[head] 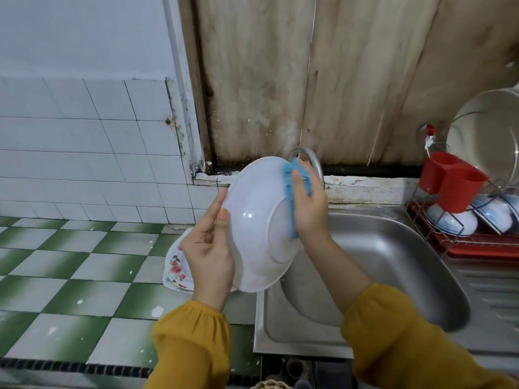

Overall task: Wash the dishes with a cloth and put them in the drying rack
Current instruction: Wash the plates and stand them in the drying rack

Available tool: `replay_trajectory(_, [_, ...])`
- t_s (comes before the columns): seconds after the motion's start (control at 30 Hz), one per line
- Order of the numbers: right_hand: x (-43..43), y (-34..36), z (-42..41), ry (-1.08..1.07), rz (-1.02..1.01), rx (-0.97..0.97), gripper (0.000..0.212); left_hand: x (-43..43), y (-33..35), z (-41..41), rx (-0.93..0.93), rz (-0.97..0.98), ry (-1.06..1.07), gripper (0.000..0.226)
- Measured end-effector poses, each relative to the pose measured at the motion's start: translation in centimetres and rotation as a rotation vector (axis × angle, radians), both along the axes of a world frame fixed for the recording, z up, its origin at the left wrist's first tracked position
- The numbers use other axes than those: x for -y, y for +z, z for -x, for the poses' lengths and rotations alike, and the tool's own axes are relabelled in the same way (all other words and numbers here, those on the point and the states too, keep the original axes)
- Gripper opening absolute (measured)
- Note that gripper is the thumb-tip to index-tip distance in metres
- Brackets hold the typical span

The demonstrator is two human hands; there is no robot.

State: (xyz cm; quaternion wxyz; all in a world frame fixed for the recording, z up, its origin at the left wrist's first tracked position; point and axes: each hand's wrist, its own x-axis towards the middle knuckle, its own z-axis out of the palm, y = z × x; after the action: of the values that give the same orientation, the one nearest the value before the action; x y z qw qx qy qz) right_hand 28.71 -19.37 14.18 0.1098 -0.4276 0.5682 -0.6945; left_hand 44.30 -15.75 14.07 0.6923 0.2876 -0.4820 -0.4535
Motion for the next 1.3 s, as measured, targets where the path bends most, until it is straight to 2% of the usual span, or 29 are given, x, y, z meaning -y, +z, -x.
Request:
replay_trajectory(0.03, [0.5,0.0,0.8,0.005,-0.108,0.274,0.02,-0.2,0.1,-0.1,-0.006,0.011,0.006,0.028])
replay_trajectory(0.07, [0.9,-0.2,1.4,0.015,-0.214,0.447,0.017,-0.3,0.1,-0.2,-0.002,0.025,-0.002,0.027])
replay_trajectory(0.13, [1.2,0.0,1.6,0.014,-0.359,0.488,0.027,-0.4,0.2,-0.3,0.029,0.046,-0.036,0.028])
replay_trajectory(0.23, [0.3,1.5,0.2,-0.015,-0.242,0.199,0.051,-0.4,0.4,0.0,0.095,0.077,-0.071,0.026])
replay_trajectory(0.33, [-1.6,2.5,-2.4,-0.064,-0.083,-0.366,0.057,-0.8,0.4,0.1,0.077,0.074,-0.053,0.031])
replay_trajectory(0.37, [-2.0,2.5,-2.9,-0.045,-0.044,-0.515,0.058,-0.9,0.4,0.0,0.058,0.078,-0.047,0.032])
replay_trajectory(0.4, [-2.0,2.3,-2.7,0.003,-0.019,-0.574,0.056,-0.9,0.5,-0.1,0.048,0.081,-0.047,0.033])
replay_trajectory(0.43, [-1.6,2.3,-2.2,0.052,-0.013,-0.527,0.053,-1.0,0.6,-0.2,0.048,0.085,-0.049,0.032])
replay_trajectory(0.53, [-0.3,3.8,-0.3,0.067,-0.145,-0.079,0.043,-1.2,0.8,-0.1,0.054,0.085,-0.025,0.031])
replay_trajectory(0.57, [0.0,4.0,-0.2,0.028,-0.205,-0.052,0.045,-1.2,0.8,0.1,0.052,0.081,-0.022,0.031])
replay_trajectory(0.6, [-0.2,4.0,-0.5,-0.018,-0.217,-0.129,0.049,-1.1,0.8,0.4,0.047,0.078,-0.023,0.03])
replay_trajectory(0.7, [-2.5,2.5,-3.6,-0.05,-0.055,-0.624,0.061,-0.7,0.8,1.1,-0.006,0.026,-0.006,0.031])
replay_trajectory(0.77, [-4.0,0.5,-5.0,-0.044,0.055,-0.936,0.058,-0.4,0.6,1.5,-0.165,-0.102,0.009,0.029])
replay_trajectory(0.83, [-5.0,-1.5,-4.7,-0.001,0.098,-1.093,0.055,0.0,0.6,1.4,-0.348,-0.22,0.006,0.027])
replay_trajectory(0.9, [-5.4,-3.1,-3.1,0.075,0.071,-0.994,0.054,0.4,0.4,1.0,-0.444,-0.272,0.015,0.027])
replay_trajectory(1.0, [-4.0,-2.8,-0.7,0.017,-0.125,-0.606,0.058,0.8,0.1,0.6,-0.434,-0.329,-0.007,0.027])
replay_trajectory(1.03, [-3.3,-2.1,-0.5,-0.017,-0.209,-0.542,0.062,0.9,0.0,0.7,-0.426,-0.337,-0.026,0.026])
replay_trajectory(1.1, [-2.9,-0.9,-1.3,-0.034,-0.273,-0.572,0.066,0.8,0.0,0.8,-0.416,-0.34,-0.023,0.025])
replay_trajectory(1.23, [-5.1,-1.9,-1.4,0.272,-0.055,-0.903,0.057,1.1,0.6,-0.1,-0.429,-0.318,0.055,0.023])
replay_trajectory(1.3, [-4.8,-2.5,1.0,0.297,-0.028,-0.982,0.057,1.1,0.7,-0.5,-0.445,-0.324,0.03,0.023])
